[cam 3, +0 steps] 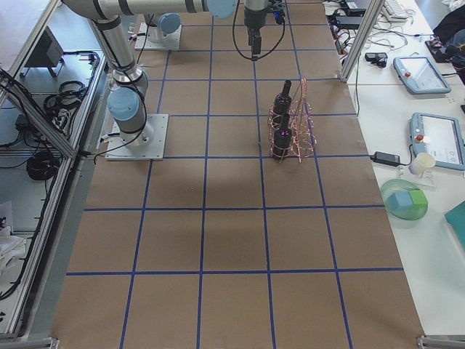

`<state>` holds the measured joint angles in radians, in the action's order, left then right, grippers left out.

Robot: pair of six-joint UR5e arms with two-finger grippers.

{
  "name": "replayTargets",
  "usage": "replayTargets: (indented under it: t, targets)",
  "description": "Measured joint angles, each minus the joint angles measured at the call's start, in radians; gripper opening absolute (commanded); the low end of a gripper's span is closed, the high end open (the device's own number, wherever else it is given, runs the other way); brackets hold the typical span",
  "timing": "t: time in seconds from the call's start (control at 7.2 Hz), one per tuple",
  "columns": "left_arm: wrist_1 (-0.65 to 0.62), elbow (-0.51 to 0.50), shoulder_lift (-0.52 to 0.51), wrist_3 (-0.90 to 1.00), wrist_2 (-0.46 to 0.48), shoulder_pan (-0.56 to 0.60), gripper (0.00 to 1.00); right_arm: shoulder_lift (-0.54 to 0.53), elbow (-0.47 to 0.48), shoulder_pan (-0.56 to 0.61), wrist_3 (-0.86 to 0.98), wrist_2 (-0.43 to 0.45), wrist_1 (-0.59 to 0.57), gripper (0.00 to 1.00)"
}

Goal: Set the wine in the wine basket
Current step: 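Lower the left gripper onto the dark wine bottle's neck and grasp it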

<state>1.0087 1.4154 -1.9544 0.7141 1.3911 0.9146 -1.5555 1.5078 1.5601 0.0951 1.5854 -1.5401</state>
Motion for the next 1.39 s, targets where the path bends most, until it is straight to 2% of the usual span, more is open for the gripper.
replayTargets:
  t: [0.28,0.42,0.69,0.83,1.25,1.39]
  targets:
    - [-0.031,-0.041,-0.072,0.002,-0.013,-0.003,0.94,0.002,0.001,0.000,0.001,0.004,0.000,1.00]
    - [-0.039,-0.047,-0.086,0.003,-0.016,-0.004,0.84,0.005,0.001,0.000,0.001,0.005,-0.002,1.00]
    - [-0.056,-0.053,-0.100,0.007,-0.018,-0.005,0.79,0.012,0.002,0.000,0.001,0.006,-0.009,1.00]
    - [-0.061,-0.054,-0.104,0.010,-0.018,-0.005,0.69,0.013,0.002,-0.001,0.001,0.006,-0.010,1.00]
    - [-0.080,-0.056,-0.108,0.020,-0.018,-0.008,0.52,0.014,0.002,-0.001,-0.001,0.006,-0.009,1.00]
    - [-0.085,-0.056,-0.109,0.022,-0.018,-0.008,0.51,0.014,0.002,-0.001,-0.002,0.006,-0.009,1.00]
